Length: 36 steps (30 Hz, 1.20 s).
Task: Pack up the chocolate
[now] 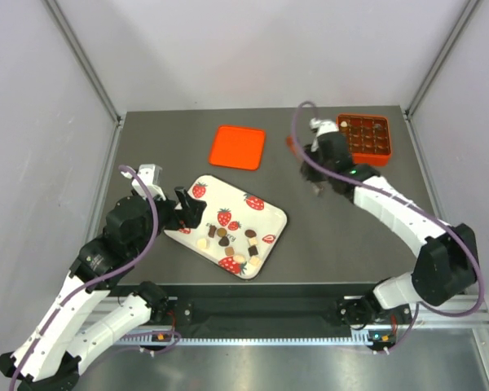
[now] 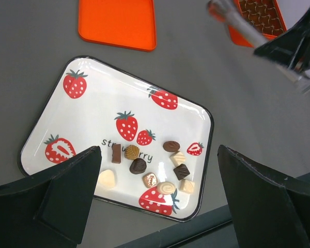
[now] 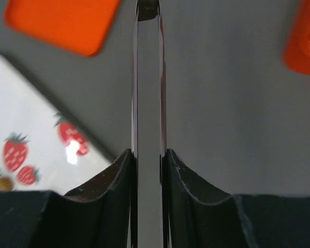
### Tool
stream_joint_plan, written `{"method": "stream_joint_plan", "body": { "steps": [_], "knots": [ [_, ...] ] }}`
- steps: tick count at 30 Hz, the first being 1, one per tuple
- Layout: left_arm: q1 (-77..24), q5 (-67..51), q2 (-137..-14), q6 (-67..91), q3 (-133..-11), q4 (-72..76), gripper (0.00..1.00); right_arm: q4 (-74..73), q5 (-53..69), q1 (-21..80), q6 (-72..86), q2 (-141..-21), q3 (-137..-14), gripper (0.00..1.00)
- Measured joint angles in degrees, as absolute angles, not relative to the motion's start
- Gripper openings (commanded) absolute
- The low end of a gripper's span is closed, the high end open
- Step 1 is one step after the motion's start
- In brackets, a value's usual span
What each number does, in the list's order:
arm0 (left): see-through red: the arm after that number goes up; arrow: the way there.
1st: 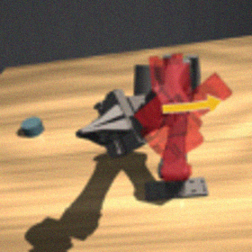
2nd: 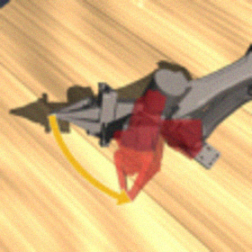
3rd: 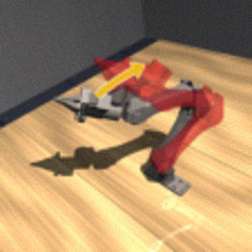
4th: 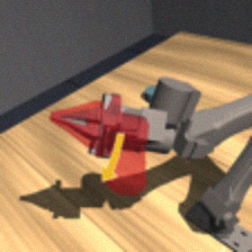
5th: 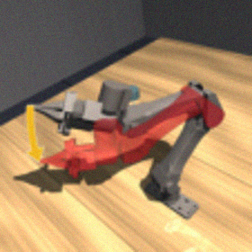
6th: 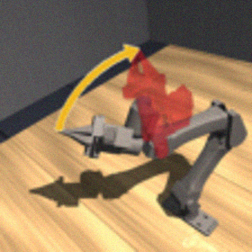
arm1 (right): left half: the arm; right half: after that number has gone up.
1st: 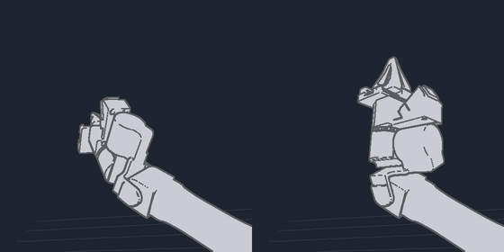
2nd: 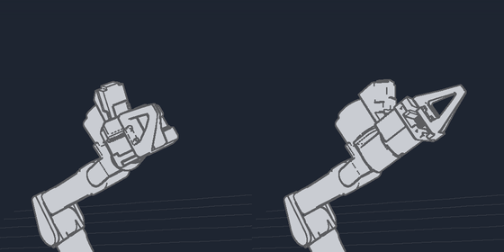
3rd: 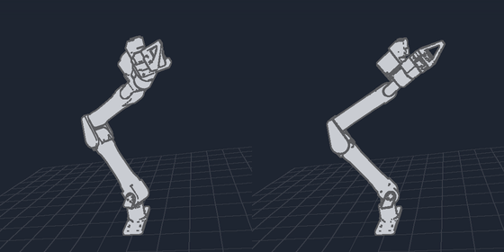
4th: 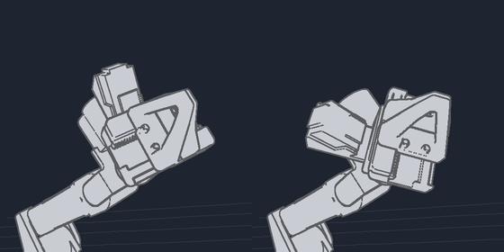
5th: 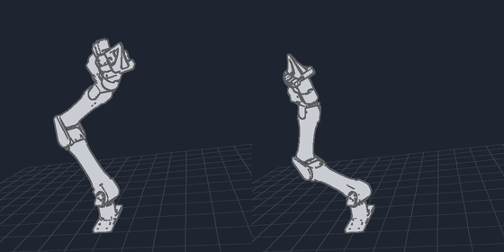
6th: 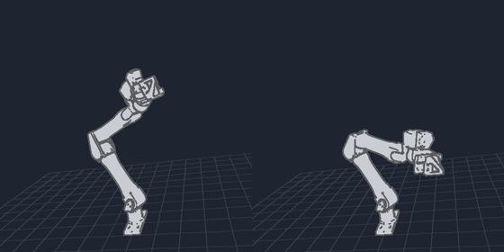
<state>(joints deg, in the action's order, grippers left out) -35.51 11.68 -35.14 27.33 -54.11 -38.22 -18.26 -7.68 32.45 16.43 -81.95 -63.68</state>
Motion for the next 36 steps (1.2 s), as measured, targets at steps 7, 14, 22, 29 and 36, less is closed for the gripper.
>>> {"method": "stream_joint_plan", "body": {
  "steps": [7, 14, 22, 29, 36],
  "knots": [
    [-35.51, 11.66, -35.18, 27.33, -53.65, -38.17, 0.99, -23.51, -9.67, 12.8, 12.01, -82.43, -68.55, 0.26],
    [-35.51, 11.57, -36.64, 27.35, -53.45, -38.09, 0.99, -26.55, -10.0, 4.51, 11.57, -90.0, -75.72, 0.27],
    [-35.51, 11.64, -36.36, 27.35, -53.45, -38.15, 0.99, -28.77, -9.47, 2.02, 11.55, -96.68, -82.35, 0.28],
    [-35.51, 11.64, -36.36, 27.35, -53.23, -38.17, 0.99, -29.45, -9.08, 0.95, 11.53, -100.92, -85.56, 0.29],
    [-35.51, 11.64, -36.36, 27.35, -53.21, -38.15, 0.99, -30.02, -8.69, 0.95, 11.53, -104.6, -87.0, 0.31]
  ]
}}
